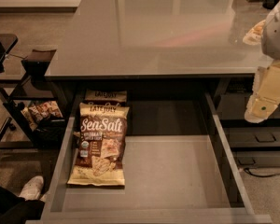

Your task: Pick brown chip bag from top drawer and place on counter

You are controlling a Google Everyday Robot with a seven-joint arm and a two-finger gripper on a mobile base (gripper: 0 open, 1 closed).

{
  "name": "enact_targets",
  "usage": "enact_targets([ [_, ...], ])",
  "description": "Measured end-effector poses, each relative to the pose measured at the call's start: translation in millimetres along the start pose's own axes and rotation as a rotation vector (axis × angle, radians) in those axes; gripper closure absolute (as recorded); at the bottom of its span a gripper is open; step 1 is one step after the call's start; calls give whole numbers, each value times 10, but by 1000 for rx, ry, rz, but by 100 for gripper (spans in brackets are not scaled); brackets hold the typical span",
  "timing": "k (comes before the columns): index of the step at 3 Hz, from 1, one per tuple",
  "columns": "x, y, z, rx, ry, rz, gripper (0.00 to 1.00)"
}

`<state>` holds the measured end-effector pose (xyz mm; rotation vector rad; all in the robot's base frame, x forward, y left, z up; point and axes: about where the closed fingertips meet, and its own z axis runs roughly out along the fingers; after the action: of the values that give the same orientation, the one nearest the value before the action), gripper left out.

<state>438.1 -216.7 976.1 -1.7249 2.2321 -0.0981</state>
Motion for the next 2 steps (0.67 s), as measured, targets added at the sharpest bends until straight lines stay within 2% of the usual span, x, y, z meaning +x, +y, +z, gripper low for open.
enact_targets([
  [1, 0, 0, 1, 0, 0, 0, 0],
  [2, -61, 43, 252, -4, -65, 26, 0],
])
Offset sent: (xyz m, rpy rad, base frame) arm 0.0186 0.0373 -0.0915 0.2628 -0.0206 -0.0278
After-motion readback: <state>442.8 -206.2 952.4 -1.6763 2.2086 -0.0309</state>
